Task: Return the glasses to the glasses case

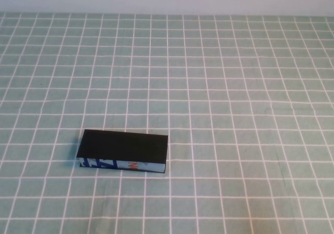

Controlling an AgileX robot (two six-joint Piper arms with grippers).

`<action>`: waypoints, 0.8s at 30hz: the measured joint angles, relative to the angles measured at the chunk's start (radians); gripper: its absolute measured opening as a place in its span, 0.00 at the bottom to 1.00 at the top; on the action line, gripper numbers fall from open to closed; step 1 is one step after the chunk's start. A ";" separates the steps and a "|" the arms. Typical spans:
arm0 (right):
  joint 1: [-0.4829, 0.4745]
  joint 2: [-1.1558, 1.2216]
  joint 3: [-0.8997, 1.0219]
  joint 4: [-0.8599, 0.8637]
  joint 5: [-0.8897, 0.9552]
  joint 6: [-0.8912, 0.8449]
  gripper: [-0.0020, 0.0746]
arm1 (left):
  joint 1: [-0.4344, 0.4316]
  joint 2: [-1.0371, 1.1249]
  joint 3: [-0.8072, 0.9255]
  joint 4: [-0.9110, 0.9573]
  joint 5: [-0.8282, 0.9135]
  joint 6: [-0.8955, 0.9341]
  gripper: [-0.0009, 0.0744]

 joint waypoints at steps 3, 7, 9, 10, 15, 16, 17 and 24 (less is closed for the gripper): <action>0.000 -0.038 0.030 -0.070 -0.019 -0.001 0.01 | 0.000 0.000 0.000 0.000 0.000 0.000 0.01; 0.000 -0.086 0.148 -0.110 -0.207 -0.001 0.01 | 0.000 0.000 0.000 0.000 0.000 0.000 0.01; 0.000 -0.113 0.225 -0.116 -0.353 -0.001 0.01 | 0.000 0.000 0.000 0.000 0.000 0.000 0.01; 0.000 -0.119 0.252 -0.116 -0.416 0.003 0.01 | 0.000 0.000 0.000 0.000 0.000 0.000 0.01; 0.000 -0.125 0.315 -0.195 -0.523 0.172 0.01 | 0.000 0.000 0.000 0.000 0.000 0.000 0.01; 0.000 -0.125 0.317 -0.234 -0.517 0.217 0.01 | 0.000 0.000 0.000 0.000 0.000 0.000 0.01; 0.000 -0.125 0.317 -0.273 -0.503 0.277 0.01 | 0.000 0.000 0.000 0.000 0.000 0.000 0.01; 0.000 -0.125 0.317 -0.352 -0.389 0.506 0.01 | 0.000 0.000 0.000 0.000 0.000 0.000 0.01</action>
